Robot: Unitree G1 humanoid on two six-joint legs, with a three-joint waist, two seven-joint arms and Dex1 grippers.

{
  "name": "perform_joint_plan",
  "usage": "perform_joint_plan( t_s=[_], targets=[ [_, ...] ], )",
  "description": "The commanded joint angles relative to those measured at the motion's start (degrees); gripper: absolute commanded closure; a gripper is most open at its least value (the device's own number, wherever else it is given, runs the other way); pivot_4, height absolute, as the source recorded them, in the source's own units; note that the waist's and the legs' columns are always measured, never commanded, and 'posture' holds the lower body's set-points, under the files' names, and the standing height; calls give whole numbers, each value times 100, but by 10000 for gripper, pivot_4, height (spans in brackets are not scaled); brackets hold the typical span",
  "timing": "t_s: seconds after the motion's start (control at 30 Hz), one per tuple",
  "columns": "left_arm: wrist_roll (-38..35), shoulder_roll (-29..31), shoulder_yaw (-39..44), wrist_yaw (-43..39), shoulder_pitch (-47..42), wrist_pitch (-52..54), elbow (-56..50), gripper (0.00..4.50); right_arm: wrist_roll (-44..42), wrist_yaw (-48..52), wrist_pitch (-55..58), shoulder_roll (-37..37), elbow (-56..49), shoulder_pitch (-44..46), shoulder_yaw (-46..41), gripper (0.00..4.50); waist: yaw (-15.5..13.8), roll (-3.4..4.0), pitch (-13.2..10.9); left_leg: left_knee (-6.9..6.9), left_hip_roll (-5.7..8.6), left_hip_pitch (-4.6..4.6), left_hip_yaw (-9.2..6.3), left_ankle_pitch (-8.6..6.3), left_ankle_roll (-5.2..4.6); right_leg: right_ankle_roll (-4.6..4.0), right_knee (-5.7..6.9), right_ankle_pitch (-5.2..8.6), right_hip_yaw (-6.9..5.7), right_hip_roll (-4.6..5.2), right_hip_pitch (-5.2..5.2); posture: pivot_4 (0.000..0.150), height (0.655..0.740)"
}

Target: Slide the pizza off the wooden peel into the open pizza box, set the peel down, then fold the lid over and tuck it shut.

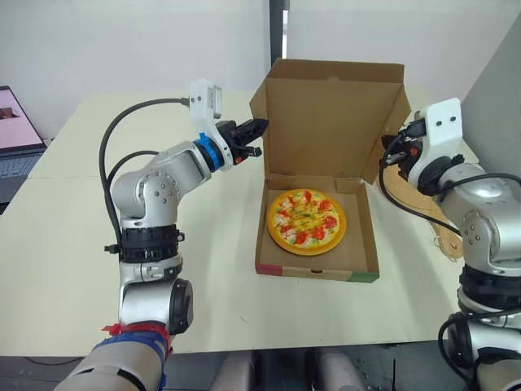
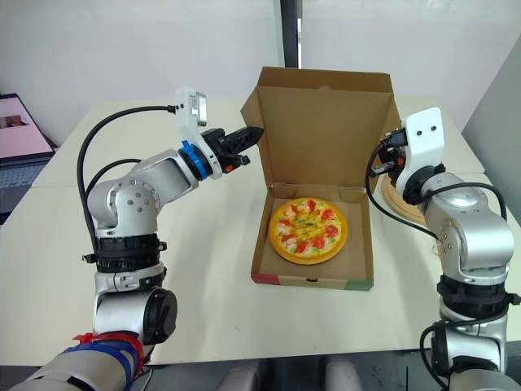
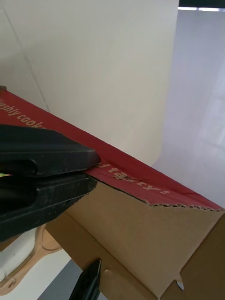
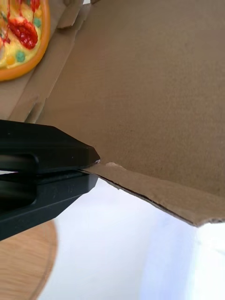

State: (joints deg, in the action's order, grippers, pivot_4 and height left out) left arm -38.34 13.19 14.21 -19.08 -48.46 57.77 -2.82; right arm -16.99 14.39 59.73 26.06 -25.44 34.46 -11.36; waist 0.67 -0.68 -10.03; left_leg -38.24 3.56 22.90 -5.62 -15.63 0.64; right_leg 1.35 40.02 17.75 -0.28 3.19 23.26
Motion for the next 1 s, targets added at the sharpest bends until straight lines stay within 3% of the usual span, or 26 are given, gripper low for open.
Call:
perform_joint_plan(
  t_s=[0.03,0.4,1.0],
  targets=[
    [-468,-182,28,214,132,375,-681,45000,-200,-164,217,-259,-685,-68,31,44603,0,0,0,-2,1,-1,2,0,0,0,0,0,3,0,0,1500,7400],
    [-928,-224,273,548,1006,732,-1504,45000,-177,-618,446,-978,-1504,-861,0,44603,60,2,10,0,0,-10,12,0,0,0,5,0,15,-4,-3,1500,7400],
    [-2258,227,741,1289,2692,1117,-2871,45000,-469,-409,184,-1113,-2634,-2254,223,44603,107,-9,57,23,-4,-36,38,0,-2,0,3,0,52,-13,-7,1500,7400]
  ],
)
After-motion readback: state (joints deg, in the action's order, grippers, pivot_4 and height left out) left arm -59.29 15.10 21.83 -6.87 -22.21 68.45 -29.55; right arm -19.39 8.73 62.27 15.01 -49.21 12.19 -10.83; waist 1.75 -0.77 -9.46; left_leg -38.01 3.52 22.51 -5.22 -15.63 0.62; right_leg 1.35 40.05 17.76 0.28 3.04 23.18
